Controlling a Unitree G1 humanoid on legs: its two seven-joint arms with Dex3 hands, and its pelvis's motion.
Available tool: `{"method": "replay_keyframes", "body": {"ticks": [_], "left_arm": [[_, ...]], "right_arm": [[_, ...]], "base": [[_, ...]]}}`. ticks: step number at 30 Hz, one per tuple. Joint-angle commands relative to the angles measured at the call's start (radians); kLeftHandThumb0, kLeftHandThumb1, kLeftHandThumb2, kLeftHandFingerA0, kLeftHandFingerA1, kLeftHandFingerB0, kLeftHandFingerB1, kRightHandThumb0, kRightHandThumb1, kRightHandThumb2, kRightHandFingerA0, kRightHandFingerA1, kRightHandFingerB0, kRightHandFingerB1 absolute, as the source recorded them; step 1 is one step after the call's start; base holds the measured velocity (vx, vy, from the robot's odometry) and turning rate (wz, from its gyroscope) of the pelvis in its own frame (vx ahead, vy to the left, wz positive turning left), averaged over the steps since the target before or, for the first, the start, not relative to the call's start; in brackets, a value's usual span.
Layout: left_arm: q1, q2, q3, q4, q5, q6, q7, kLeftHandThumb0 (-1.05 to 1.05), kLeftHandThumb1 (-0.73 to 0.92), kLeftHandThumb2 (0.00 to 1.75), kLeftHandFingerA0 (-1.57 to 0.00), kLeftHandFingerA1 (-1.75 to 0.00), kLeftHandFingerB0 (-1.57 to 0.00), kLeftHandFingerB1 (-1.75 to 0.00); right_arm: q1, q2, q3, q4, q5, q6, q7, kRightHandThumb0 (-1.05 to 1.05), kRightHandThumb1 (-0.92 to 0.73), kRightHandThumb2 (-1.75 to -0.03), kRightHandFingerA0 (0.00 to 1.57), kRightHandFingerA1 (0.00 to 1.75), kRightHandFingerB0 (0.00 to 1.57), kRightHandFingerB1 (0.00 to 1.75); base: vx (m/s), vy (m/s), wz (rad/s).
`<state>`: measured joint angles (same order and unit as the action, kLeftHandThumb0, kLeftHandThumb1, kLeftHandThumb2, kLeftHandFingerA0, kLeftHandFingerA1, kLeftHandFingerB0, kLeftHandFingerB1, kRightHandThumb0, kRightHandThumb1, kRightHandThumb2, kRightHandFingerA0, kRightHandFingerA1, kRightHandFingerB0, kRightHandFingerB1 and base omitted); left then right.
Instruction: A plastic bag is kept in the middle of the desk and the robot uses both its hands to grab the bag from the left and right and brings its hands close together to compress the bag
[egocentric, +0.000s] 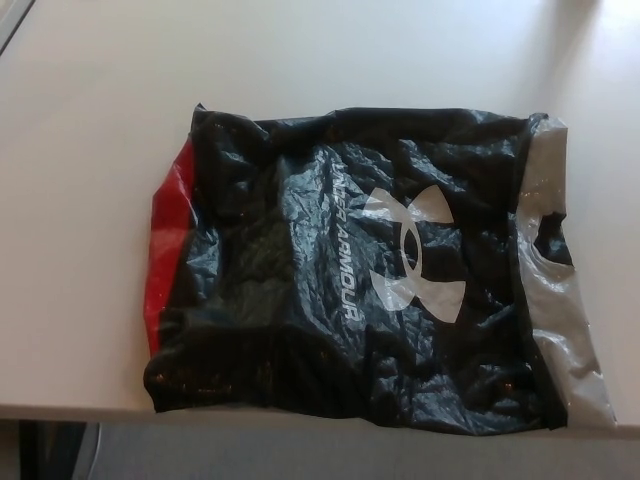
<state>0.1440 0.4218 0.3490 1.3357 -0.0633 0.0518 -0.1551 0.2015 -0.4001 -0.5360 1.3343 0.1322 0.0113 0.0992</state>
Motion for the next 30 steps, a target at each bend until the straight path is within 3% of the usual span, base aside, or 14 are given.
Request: {"method": "replay_keyframes", "body": {"ticks": [1, 2, 6, 7, 13, 15, 17, 18, 19, 20, 26, 27, 29, 30], "left_arm": [[0.133, 0.039, 0.123, -0.623, -0.121, -0.034, 0.005, -0.56, 0.70, 1.04, -0.48, -0.57, -0.33, -0.49], [-0.045, 0.094, 0.118, -0.145, -0.087, -0.237, 0.001, -0.59, 0.70, 1.03, -0.46, -0.55, -0.37, -0.49], [-0.096, 0.118, 0.170, -0.048, -0.097, -0.356, 0.010, -0.73, 0.84, 0.66, -0.47, -0.35, -0.44, -0.35], [-0.103, 0.129, 0.206, -0.077, -0.130, -0.402, 0.004, -0.59, 0.79, 0.64, -0.47, -0.37, -0.45, -0.35], [-0.139, 0.157, 0.305, -0.109, -0.189, -0.535, -0.035, -0.51, 0.79, 0.64, -0.47, -0.38, -0.43, -0.35], [-0.150, 0.160, 0.337, -0.115, -0.212, -0.543, -0.060, -0.54, 0.79, 0.64, -0.44, -0.38, -0.41, -0.35], [-0.159, 0.161, 0.374, -0.134, -0.235, -0.603, -0.079, -0.59, 0.65, 1.01, -0.34, -0.52, -0.28, -0.47], [-0.169, 0.158, 0.396, -0.140, -0.255, -0.610, -0.090, -0.57, 0.78, 0.64, -0.45, -0.38, -0.42, -0.35], [-0.174, 0.144, 0.435, -0.174, -0.295, -0.637, -0.125, -0.71, 0.66, 1.00, -0.35, -0.51, -0.30, -0.47], [-0.174, 0.139, 0.450, -0.191, -0.308, -0.655, -0.139, -0.74, 0.66, 1.00, -0.33, -0.50, -0.30, -0.46], [-0.175, 0.118, 0.513, -0.320, -0.356, -0.758, -0.203, -0.71, 0.78, 0.63, -0.22, -0.33, -0.18, -0.27], [-0.170, 0.112, 0.521, -0.351, -0.364, -0.770, -0.208, -0.37, 0.46, 1.05, -0.02, -0.48, 0.00, -0.47], [-0.155, 0.101, 0.527, -0.402, -0.357, -0.791, -0.198, -0.37, 0.46, 1.05, -0.01, -0.49, 0.00, -0.48], [-0.142, 0.089, 0.533, -0.447, -0.361, -0.800, -0.192, -0.77, 0.78, 0.63, -0.17, -0.33, -0.14, -0.25]], "right_arm": [[-0.137, -0.026, 0.003, -0.056, 0.027, -0.045, -0.020, -0.48, -0.92, -1.08, 0.00, 0.00, 0.00, 0.00], [-0.256, -0.057, -0.005, -0.072, 0.032, -0.120, 0.004, -0.59, -0.44, -0.75, 0.48, 0.47, 0.44, 0.44], [-0.274, -0.097, -0.042, -0.031, 0.055, -0.179, 0.061, -0.58, -0.69, -0.61, 0.26, 0.30, 0.25, 0.29], [-0.288, -0.108, -0.049, -0.036, 0.060, -0.198, 0.053, -0.30, -0.45, -0.99, 0.07, 0.50, 0.07, 0.48], [-0.328, -0.131, -0.103, -0.051, 0.102, -0.292, 0.063, -0.30, -0.48, -1.01, 0.06, 0.49, 0.06, 0.48], [-0.338, -0.132, -0.118, -0.064, 0.112, -0.322, 0.068, -0.54, -0.69, -0.61, 0.21, 0.33, 0.20, 0.30], [-0.356, -0.131, -0.135, -0.090, 0.124, -0.399, 0.078, -0.58, -0.68, -0.61, 0.25, 0.36, 0.17, 0.30], [-0.354, -0.132, -0.128, -0.102, 0.114, -0.413, 0.069, -0.59, -0.70, -0.61, 0.26, 0.35, 0.16, 0.29], [-0.362, -0.138, -0.126, -0.125, 0.109, -0.449, 0.072, -0.36, -0.48, -1.02, 0.01, 0.48, 0.00, 0.47], [-0.367, -0.139, -0.130, -0.136, 0.112, -0.469, 0.078, -0.62, -0.71, -0.61, 0.17, 0.33, 0.08, 0.27], [-0.390, -0.134, -0.133, -0.232, 0.108, -0.562, 0.071, -0.78, -0.52, -0.81, 0.00, 0.16, 0.00, 0.00], [-0.391, -0.129, -0.135, -0.253, 0.111, -0.582, 0.076, -0.78, -0.52, -0.81, 0.00, 0.16, 0.00, 0.00], [-0.390, -0.123, -0.137, -0.278, 0.114, -0.615, 0.084, -0.79, -0.52, -0.81, 0.00, 0.14, 0.00, 0.00], [-0.392, -0.116, -0.146, -0.301, 0.131, -0.622, 0.103, -0.75, -0.50, -0.79, 0.00, 0.11, 0.00, 0.00]], "base": [[0.00, 0.000, 0.00], [0.00, 0.000, 0.00], [-0.01, -0.001, -0.02], [0.00, 0.000, 0.00], [0.00, 0.000, 0.00], [0.00, 0.000, 0.00], [0.00, 0.000, 0.00], [0.00, 0.000, 0.00], [0.00, 0.000, 0.00], [0.00, 0.000, 0.00], [0.00, 0.000, 0.00], [0.00, 0.000, 0.00], [0.00, 0.000, 0.00], [0.00, 0.000, 0.00]]}}
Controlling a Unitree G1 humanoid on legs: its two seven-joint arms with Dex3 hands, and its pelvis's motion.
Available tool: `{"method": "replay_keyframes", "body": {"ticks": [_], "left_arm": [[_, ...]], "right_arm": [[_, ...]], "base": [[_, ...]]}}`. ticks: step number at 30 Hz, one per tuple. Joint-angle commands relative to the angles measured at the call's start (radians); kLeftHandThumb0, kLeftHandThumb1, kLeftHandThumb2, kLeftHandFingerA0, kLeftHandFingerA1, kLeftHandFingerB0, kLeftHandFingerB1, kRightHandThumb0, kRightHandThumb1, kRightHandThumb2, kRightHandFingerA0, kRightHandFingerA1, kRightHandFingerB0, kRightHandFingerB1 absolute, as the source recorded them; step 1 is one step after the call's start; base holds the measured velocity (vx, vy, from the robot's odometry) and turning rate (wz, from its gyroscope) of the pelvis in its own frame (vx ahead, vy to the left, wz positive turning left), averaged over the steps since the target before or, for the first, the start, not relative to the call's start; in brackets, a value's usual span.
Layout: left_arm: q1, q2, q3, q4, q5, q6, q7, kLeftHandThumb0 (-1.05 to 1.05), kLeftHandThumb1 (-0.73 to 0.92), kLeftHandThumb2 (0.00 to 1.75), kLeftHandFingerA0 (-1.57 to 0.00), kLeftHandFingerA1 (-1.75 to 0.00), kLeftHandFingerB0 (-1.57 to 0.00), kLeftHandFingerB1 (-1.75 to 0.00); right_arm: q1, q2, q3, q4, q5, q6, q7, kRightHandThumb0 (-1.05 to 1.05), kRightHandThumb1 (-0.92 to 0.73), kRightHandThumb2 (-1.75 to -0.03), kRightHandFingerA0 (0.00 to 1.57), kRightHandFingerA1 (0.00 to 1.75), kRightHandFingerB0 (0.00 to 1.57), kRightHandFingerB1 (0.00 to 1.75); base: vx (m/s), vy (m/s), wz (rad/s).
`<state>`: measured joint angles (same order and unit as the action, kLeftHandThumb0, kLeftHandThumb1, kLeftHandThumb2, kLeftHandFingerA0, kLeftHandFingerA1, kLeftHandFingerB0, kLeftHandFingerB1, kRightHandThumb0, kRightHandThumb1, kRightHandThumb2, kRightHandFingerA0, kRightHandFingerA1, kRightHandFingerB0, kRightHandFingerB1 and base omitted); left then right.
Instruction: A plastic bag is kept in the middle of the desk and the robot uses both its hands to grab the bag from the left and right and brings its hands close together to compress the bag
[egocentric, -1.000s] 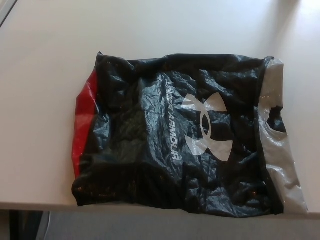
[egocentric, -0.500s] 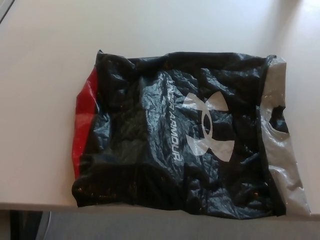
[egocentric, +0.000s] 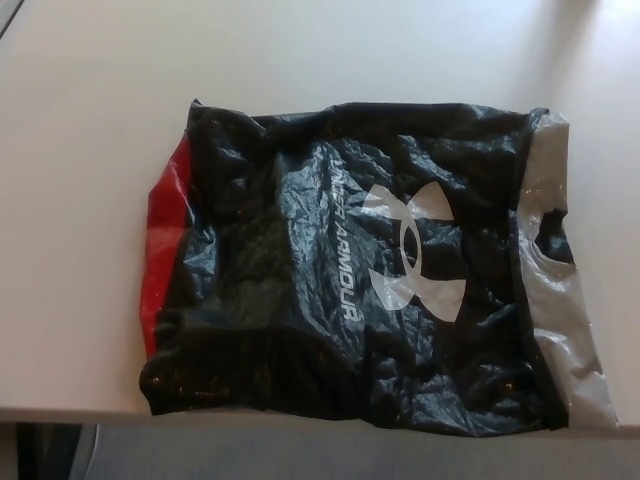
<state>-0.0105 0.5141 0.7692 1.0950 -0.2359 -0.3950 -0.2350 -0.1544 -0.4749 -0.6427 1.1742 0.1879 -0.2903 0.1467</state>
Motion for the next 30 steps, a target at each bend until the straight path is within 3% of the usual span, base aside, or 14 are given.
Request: {"method": "replay_keyframes", "body": {"ticks": [1, 5, 6, 9, 10, 14, 15, 16, 18, 21, 22, 23, 29, 30], "left_arm": [[0.017, -0.010, 0.117, -0.230, -0.191, -0.359, -0.111, -0.77, 0.60, 0.97, -0.12, -0.47, -0.02, -0.39], [0.013, -0.026, 0.139, -0.272, -0.201, -0.382, -0.107, -0.75, 0.59, 0.98, -0.06, -0.45, -0.03, -0.35], [0.011, -0.035, 0.147, -0.287, -0.192, -0.425, -0.079, -0.72, 0.59, 0.98, -0.09, -0.46, -0.01, -0.37], [0.010, -0.042, 0.151, -0.317, -0.168, -0.467, -0.041, -0.72, 0.62, 0.99, -0.05, -0.46, 0.00, -0.31], [-0.007, -0.040, 0.156, -0.323, -0.168, -0.482, -0.025, -0.67, 0.59, 0.98, -0.02, -0.46, -0.05, -0.34], [-0.032, -0.033, 0.173, -0.336, -0.156, -0.501, 0.016, -0.67, 0.61, 0.99, 0.00, -0.42, -0.05, -0.29], [-0.036, -0.028, 0.175, -0.318, -0.145, -0.514, 0.023, -0.68, 0.63, 0.96, -0.05, -0.44, -0.04, -0.27], [-0.034, -0.027, 0.178, -0.317, -0.147, -0.507, 0.024, -0.66, 0.83, 0.67, -0.10, -0.37, -0.09, -0.20], [-0.027, -0.028, 0.185, -0.319, -0.153, -0.489, 0.031, -0.67, 0.82, 0.67, -0.11, -0.37, -0.10, -0.21], [-0.025, -0.016, 0.196, -0.296, -0.148, -0.483, 0.045, -0.67, 0.82, 0.67, -0.11, -0.37, -0.12, -0.23], [-0.021, -0.016, 0.199, -0.309, -0.147, -0.482, 0.052, -0.68, 0.82, 0.66, -0.11, -0.36, -0.11, -0.22], [-0.030, -0.010, 0.204, -0.311, -0.156, -0.487, 0.049, -0.69, 0.60, 0.99, -0.04, -0.47, -0.05, -0.35], [-0.101, 0.026, 0.195, -0.336, -0.147, -0.491, 0.085, -0.71, 0.61, 1.01, -0.01, -0.46, -0.05, -0.36], [-0.108, 0.032, 0.190, -0.343, -0.138, -0.491, 0.096, -0.72, 0.81, 0.65, -0.12, -0.39, -0.12, -0.23]], "right_arm": [[-0.037, -0.037, -0.045, -0.148, 0.083, -0.327, 0.062, -0.87, -0.50, -0.81, 0.00, 0.09, 0.00, 0.01], [-0.033, -0.033, -0.045, -0.167, 0.070, -0.366, 0.032, -0.73, -0.51, -0.79, 0.00, 0.10, 0.00, 0.00], [-0.030, -0.028, -0.041, -0.188, 0.052, -0.398, -0.006, -0.99, -0.56, -0.85, 0.00, 0.06, 0.00, 0.00], [-0.027, -0.018, -0.048, -0.214, 0.058, -0.415, -0.012, -0.69, -0.64, -0.60, 0.00, 0.00, 0.00, 0.00], [-0.029, -0.012, -0.052, -0.230, 0.059, -0.432, -0.022, -0.99, -0.55, -0.84, 0.00, 0.04, 0.00, 0.00], [-0.025, 0.000, -0.049, -0.289, -0.007, -0.450, -0.160, -0.99, -0.60, -0.90, 0.00, 0.08, 0.00, 0.00], [-0.035, -0.008, -0.050, -0.255, -0.018, -0.475, -0.186, -0.99, -0.60, -0.89, 0.00, 0.09, 0.00, 0.00], [-0.037, -0.010, -0.053, -0.246, -0.014, -0.470, -0.191, -0.97, -0.57, -0.86, 0.00, 0.08, 0.00, 0.00], [-0.040, -0.016, -0.059, -0.233, -0.003, -0.437, -0.205, -0.95, -0.57, -0.87, 0.00, 0.09, 0.00, 0.00], [-0.035, -0.029, -0.088, -0.243, 0.051, -0.435, -0.157, -0.58, -0.64, -0.60, 0.00, 0.00, 0.00, 0.00], [-0.039, -0.033, -0.097, -0.245, 0.062, -0.447, -0.151, -0.78, -0.42, -0.75, 0.00, 0.13, 0.00, 0.02], [-0.047, -0.028, -0.109, -0.259, 0.085, -0.463, -0.126, -0.76, -0.41, -0.75, 0.00, 0.14, 0.00, 0.06], [-0.086, -0.082, -0.068, -0.261, 0.009, -0.478, -0.169, -0.89, -0.51, -0.82, 0.00, 0.10, 0.00, 0.01], [-0.092, -0.082, -0.058, -0.279, 0.007, -0.483, -0.164, -0.82, -0.46, -0.79, 0.00, 0.12, 0.00, 0.05]], "base": [[0.00, 0.000, 0.00], [0.00, 0.000, 0.00], [0.00, 0.000, 0.00], [0.00, 0.000, 0.00], [0.00, 0.000, 0.00], [0.00, 0.000, 0.00], [0.00, 0.000, 0.00], [0.00, 0.000, 0.00], [0.00, 0.000, 0.00], [0.00, 0.000, 0.00], [0.00, 0.000, 0.00], [0.00, 0.000, 0.00], [0.00, 0.000, 0.00], [0.00, 0.000, 0.00]]}}
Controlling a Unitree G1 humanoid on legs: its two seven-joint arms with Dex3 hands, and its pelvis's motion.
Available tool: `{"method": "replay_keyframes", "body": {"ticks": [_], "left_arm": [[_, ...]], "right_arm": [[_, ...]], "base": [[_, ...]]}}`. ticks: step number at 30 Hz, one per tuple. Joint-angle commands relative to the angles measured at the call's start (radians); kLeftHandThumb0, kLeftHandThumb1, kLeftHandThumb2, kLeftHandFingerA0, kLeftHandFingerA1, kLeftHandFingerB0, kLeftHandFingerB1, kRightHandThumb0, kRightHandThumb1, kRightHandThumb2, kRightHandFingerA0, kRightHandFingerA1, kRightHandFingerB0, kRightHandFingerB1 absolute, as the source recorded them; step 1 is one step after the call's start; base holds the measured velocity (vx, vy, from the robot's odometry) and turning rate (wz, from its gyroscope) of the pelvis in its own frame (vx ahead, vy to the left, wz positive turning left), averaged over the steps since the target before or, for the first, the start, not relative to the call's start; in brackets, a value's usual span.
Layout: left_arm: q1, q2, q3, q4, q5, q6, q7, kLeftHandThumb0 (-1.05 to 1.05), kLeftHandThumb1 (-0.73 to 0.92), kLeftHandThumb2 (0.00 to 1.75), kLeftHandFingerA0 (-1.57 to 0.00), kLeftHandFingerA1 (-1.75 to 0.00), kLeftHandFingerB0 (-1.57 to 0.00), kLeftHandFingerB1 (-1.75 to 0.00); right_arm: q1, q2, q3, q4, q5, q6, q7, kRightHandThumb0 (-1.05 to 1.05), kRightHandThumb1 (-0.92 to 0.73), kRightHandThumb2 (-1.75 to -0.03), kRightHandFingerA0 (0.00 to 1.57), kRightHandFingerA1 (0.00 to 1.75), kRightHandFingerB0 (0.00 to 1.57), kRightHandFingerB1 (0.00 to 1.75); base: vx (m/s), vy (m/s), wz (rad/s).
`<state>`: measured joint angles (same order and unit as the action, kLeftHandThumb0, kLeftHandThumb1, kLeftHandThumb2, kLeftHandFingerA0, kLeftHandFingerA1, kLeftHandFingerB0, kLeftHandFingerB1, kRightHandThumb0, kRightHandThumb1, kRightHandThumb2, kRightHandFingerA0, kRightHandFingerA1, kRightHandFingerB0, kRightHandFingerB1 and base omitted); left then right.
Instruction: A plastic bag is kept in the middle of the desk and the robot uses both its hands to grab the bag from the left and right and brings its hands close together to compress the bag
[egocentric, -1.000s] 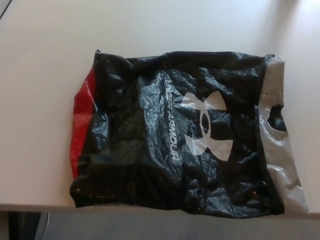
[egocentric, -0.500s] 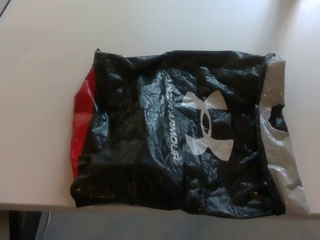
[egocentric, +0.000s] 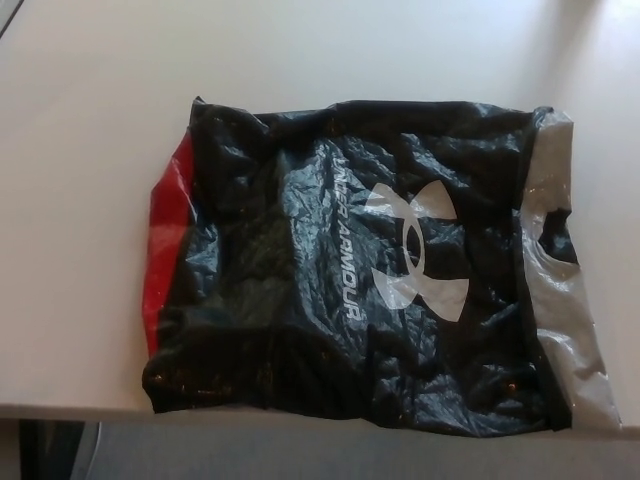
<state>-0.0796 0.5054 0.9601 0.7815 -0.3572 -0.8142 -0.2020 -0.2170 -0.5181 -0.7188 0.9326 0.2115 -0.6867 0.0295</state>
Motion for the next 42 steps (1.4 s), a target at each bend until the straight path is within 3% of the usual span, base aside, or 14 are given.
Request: {"method": "replay_keyframes", "body": {"ticks": [1, 2, 5, 6, 12, 13, 14, 16, 18, 24, 37, 38, 41, 42], "left_arm": [[-0.045, 0.047, -0.005, -0.036, -0.006, -0.072, 0.074, -0.72, 0.81, 0.65, -0.12, -0.39, -0.12, -0.23], [-0.078, 0.065, -0.018, -0.056, 0.007, -0.054, 0.096, -0.79, 0.62, 1.00, -0.16, -0.51, -0.01, -0.38], [-0.123, 0.087, -0.045, -0.085, 0.030, -0.033, 0.122, -0.37, 0.48, 1.07, -0.02, -0.50, 0.00, -0.49], [-0.176, 0.094, -0.082, -0.115, 0.055, -0.010, 0.142, -0.78, 0.66, 0.99, -0.11, -0.48, -0.06, -0.39], [-0.219, 0.086, -0.232, -0.250, 0.138, 0.104, 0.170, -0.76, 0.71, 1.08, -0.01, -0.44, -0.09, -0.29], [-0.218, 0.084, -0.250, -0.273, 0.140, 0.130, 0.174, -0.80, 0.92, 0.69, -0.09, -0.32, -0.08, -0.23], [-0.224, 0.080, -0.286, -0.302, 0.160, 0.172, 0.179, -0.83, 0.79, 1.16, 0.00, -0.30, -0.13, -0.24], [-0.231, 0.071, -0.346, -0.342, 0.172, 0.248, 0.167, -0.85, 0.81, 1.19, -0.05, -0.18, -0.09, -0.19], [-0.231, 0.060, -0.384, -0.367, 0.209, 0.287, 0.197, -0.77, 0.79, 1.19, -0.02, -0.26, -0.03, -0.22], [-0.252, 0.015, -0.534, -0.380, 0.237, 0.376, 0.159, -0.93, 0.91, 1.28, 0.00, -0.12, -0.04, -0.09], [-0.352, -0.040, -0.709, -0.028, 0.314, 0.410, 0.198, -0.81, 0.81, 1.21, 0.00, -0.23, -0.08, -0.25], [-0.358, -0.048, -0.722, -0.007, 0.321, 0.411, 0.205, -0.87, 0.90, 0.83, 0.00, -0.23, -0.05, -0.23], [-0.368, -0.060, -0.751, 0.031, 0.354, 0.386, 0.239, -0.80, 0.80, 1.15, -0.04, -0.29, -0.09, -0.28], [-0.376, -0.075, -0.752, 0.052, 0.335, 0.383, 0.226, -0.81, 0.92, 0.78, -0.02, -0.24, -0.11, -0.25]], "right_arm": [[-0.033, -0.038, 0.027, -0.057, -0.017, -0.088, -0.041, -0.82, -0.46, -0.79, 0.00, 0.12, 0.00, 0.05], [-0.060, -0.042, 0.055, -0.077, -0.035, -0.081, -0.039, -0.86, -0.52, -0.85, 0.00, 0.13, 0.00, 0.06], [-0.079, -0.040, 0.106, -0.140, -0.041, 0.009, -0.027, -0.77, -0.67, -0.61, 0.00, 0.05, 0.00, 0.00], [-0.114, -0.041, 0.157, -0.137, -0.088, 0.054, -0.046, -0.90, -0.56, -0.96, 0.00, 0.07, 0.00, 0.04], [-0.148, -0.004, 0.301, -0.173, -0.203, 0.090, -0.125, -0.85, -0.55, -0.98, 0.06, 0.21, 0.02, 0.11], [-0.139, -0.001, 0.319, -0.193, -0.228, 0.106, -0.153, -0.88, -0.60, -1.00, 0.02, 0.23, 0.01, 0.08], [-0.127, 0.013, 0.348, -0.243, -0.265, 0.146, -0.180, -0.83, -0.58, -1.00, 0.00, 0.26, 0.00, 0.14], [-0.130, 0.042, 0.384, -0.284, -0.272, 0.178, -0.176, -0.82, -0.72, -0.63, 0.01, 0.26, 0.00, 0.19], [-0.135, 0.055, 0.410, -0.284, -0.271, 0.180, -0.162, -0.79, -0.57, -0.97, 0.00, 0.27, 0.00, 0.17], [-0.198, 0.103, 0.461, -0.160, -0.218, 0.139, -0.083, -0.84, -0.59, -0.94, 0.00, 0.14, 0.00, 0.09], [-0.167, 0.138, 0.546, -0.152, -0.253, 0.191, -0.093, -0.96, -0.64, -0.99, 0.00, 0.11, 0.00, 0.00], [-0.168, 0.140, 0.551, -0.150, -0.253, 0.199, -0.091, -0.96, -0.63, -1.00, 0.00, 0.10, 0.00, 0.00], [-0.175, 0.139, 0.561, -0.152, -0.249, 0.225, -0.071, -0.97, -0.63, -1.00, 0.00, 0.12, 0.00, 0.00], [-0.179, 0.135, 0.575, -0.152, -0.266, 0.232, -0.072, -0.97, -0.64, -1.00, 0.00, 0.13, 0.00, 0.00]], "base": [[0.00, 0.000, 0.00], [0.00, 0.000, 0.00], [0.00, 0.000, 0.00], [0.00, 0.000, 0.00], [0.00, 0.000, 0.00], [0.00, 0.000, 0.00], [0.00, 0.000, 0.00], [0.00, 0.000, 0.00], [0.00, 0.000, 0.00], [0.00, 0.000, 0.00], [0.00, 0.000, 0.00], [0.00, 0.000, 0.00], [0.00, 0.000, 0.00], [0.00, 0.000, 0.00]]}}
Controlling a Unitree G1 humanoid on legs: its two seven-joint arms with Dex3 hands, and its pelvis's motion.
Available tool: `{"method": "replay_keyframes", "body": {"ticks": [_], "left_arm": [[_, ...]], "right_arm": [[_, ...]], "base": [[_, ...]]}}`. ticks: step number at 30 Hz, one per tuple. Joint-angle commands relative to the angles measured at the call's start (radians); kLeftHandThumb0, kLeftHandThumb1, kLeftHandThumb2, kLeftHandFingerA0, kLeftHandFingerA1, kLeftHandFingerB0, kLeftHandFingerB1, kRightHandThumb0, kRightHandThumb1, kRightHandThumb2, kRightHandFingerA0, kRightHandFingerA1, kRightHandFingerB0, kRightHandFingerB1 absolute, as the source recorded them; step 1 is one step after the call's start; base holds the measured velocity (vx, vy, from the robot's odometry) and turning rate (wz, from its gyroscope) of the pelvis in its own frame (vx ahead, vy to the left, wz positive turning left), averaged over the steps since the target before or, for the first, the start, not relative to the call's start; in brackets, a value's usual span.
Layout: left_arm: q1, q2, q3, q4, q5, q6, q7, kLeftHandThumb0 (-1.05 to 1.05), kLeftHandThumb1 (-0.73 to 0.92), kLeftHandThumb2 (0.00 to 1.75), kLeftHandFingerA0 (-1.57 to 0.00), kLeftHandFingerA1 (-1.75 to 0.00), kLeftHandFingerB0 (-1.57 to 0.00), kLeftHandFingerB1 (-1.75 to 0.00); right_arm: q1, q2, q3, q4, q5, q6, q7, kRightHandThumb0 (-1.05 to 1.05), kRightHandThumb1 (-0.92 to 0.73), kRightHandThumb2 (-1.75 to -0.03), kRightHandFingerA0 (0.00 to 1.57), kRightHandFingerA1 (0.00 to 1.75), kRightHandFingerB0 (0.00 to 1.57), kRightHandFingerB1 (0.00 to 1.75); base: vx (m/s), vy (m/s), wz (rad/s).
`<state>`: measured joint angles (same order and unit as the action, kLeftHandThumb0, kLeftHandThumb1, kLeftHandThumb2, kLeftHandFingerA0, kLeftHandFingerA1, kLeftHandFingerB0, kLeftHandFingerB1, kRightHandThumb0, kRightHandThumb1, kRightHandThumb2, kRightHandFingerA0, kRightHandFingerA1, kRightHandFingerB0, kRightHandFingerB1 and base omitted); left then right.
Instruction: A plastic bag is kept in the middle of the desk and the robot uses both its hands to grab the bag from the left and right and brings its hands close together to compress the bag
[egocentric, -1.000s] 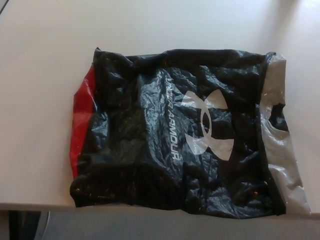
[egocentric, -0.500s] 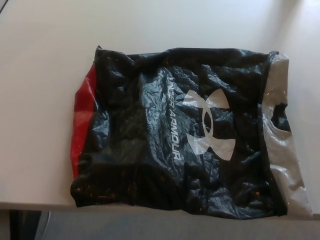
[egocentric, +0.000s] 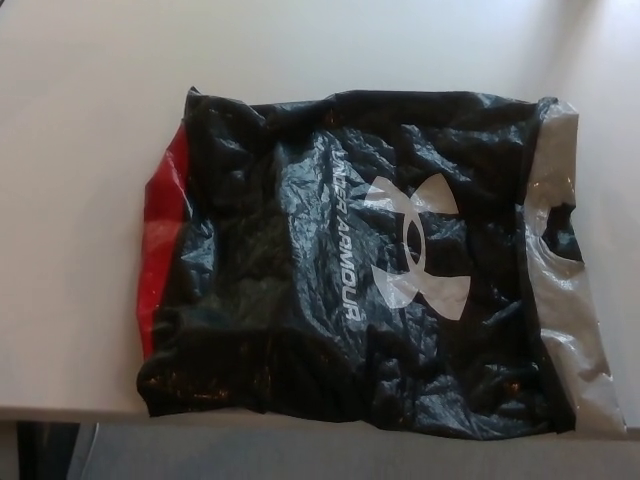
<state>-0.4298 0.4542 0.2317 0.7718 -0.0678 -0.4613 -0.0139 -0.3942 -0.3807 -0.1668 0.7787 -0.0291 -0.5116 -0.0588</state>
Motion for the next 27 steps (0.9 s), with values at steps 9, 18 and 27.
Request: {"method": "replay_keyframes", "body": {"ticks": [9, 18, 27], "left_arm": [[-0.068, -0.110, -0.048, 0.115, 0.040, 0.060, 0.047, -0.76, 0.92, 0.75, -0.04, -0.22, -0.10, -0.26], [-0.166, -0.226, -0.081, 0.183, 0.028, 0.122, 0.032, -0.78, 0.74, 1.13, 0.00, -0.26, -0.05, -0.27], [-0.250, -0.312, -0.091, 0.279, 0.023, 0.106, 0.015, -0.84, 0.78, 0.92, -0.02, -0.16, -0.07, -0.22]], "right_arm": [[-0.013, 0.016, 0.057, -0.036, -0.035, 0.107, 0.018, -0.96, -0.63, -0.99, 0.00, 0.13, 0.00, 0.00], [-0.044, 0.063, 0.086, -0.023, -0.060, 0.137, -0.010, -0.97, -0.64, -1.00, 0.00, 0.12, 0.00, 0.00], [-0.073, 0.115, 0.083, 0.030, -0.044, 0.141, -0.002, -0.96, -0.65, -0.98, 0.00, 0.10, 0.00, 0.00]], "base": [[0.00, 0.000, 0.00], [0.00, 0.000, 0.00], [0.00, 0.000, 0.00]]}}
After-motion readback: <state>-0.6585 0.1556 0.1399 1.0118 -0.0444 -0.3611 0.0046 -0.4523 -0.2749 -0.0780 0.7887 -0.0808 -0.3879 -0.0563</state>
